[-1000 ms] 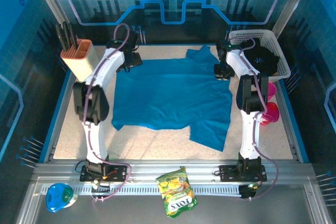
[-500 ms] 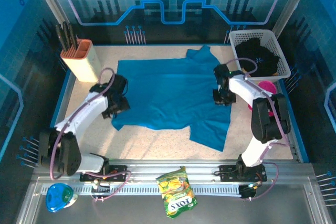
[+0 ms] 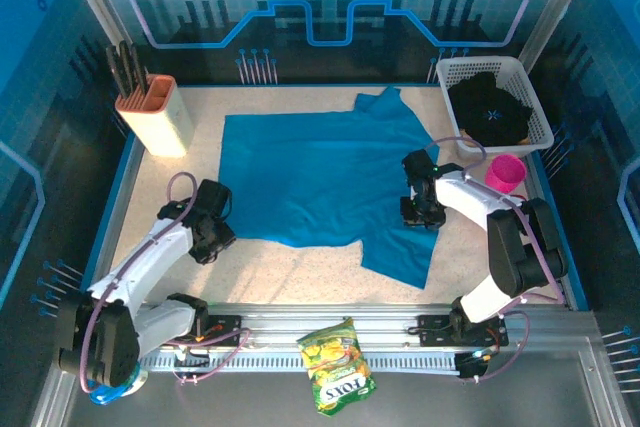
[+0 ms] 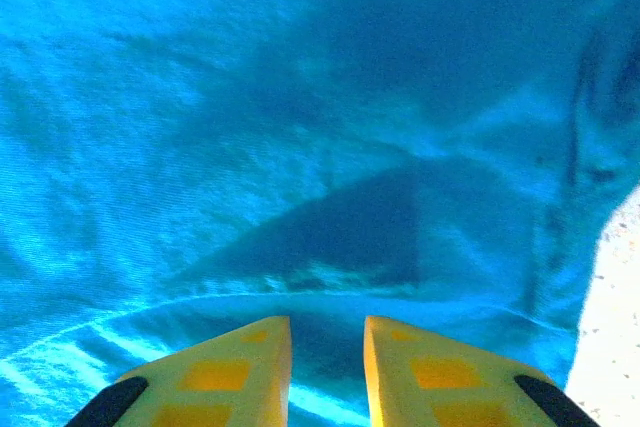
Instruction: Fold and stack the t-shirts
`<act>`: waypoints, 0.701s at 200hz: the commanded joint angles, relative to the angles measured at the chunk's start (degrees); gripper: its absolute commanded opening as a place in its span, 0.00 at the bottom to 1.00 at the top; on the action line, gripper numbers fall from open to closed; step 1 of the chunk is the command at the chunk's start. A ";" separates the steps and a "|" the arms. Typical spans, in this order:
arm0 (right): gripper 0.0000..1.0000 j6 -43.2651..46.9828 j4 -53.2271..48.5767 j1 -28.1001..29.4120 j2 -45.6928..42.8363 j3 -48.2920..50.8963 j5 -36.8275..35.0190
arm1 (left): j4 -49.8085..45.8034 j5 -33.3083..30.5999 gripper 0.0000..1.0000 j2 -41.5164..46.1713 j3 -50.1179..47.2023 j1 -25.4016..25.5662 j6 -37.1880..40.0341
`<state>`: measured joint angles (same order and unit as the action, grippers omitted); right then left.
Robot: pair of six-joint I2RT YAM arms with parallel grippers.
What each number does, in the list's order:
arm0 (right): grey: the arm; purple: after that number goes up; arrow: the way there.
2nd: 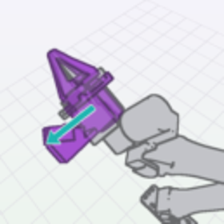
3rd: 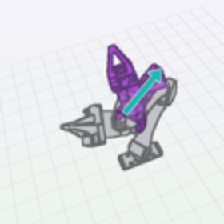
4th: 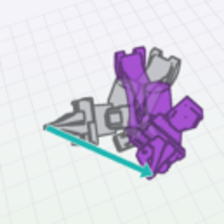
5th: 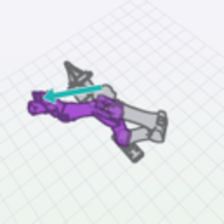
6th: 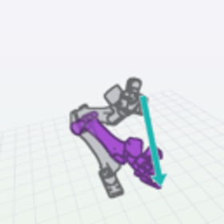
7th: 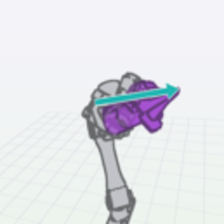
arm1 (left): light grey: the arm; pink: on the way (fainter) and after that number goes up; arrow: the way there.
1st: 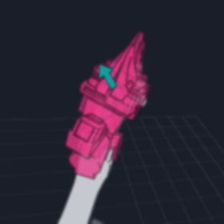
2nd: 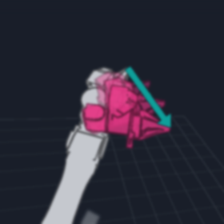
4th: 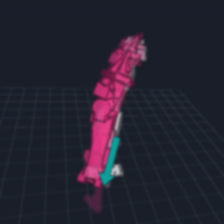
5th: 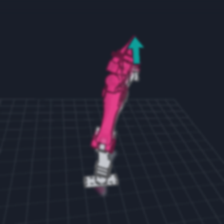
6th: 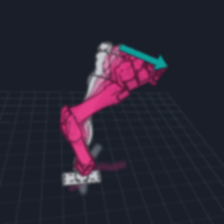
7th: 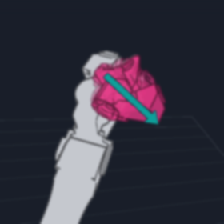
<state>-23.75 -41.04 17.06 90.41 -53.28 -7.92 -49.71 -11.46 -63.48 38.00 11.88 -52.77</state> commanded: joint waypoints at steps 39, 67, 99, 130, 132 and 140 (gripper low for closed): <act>0.27 0.14 2.28 0.72 -2.19 0.89 1.98 | 7.31 -0.29 0.39 -7.07 -1.57 -0.71 -3.83; 0.27 0.33 2.67 0.74 -2.00 1.14 2.27 | 9.32 -1.64 0.36 -10.30 -0.68 -1.13 -3.93; 0.27 0.43 2.80 0.69 -1.82 1.32 2.46 | 11.33 -2.03 0.34 -15.66 0.65 -1.66 -3.20; 0.27 0.45 2.50 0.73 -1.88 1.33 2.76 | 13.33 -1.65 0.27 -21.16 2.01 -1.69 -2.65; 0.27 0.41 2.46 0.75 -1.88 1.33 2.74 | 13.33 -1.75 0.27 -21.35 2.24 -1.66 -2.57; 0.27 0.29 2.37 0.73 -1.98 1.47 3.19 | 13.34 -1.74 0.23 -22.08 2.78 -1.68 -2.29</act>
<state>-23.68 -38.39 17.21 89.36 -52.38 -6.22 -39.18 -12.36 -82.08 39.57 10.61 -55.40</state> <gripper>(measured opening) 0.271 0.269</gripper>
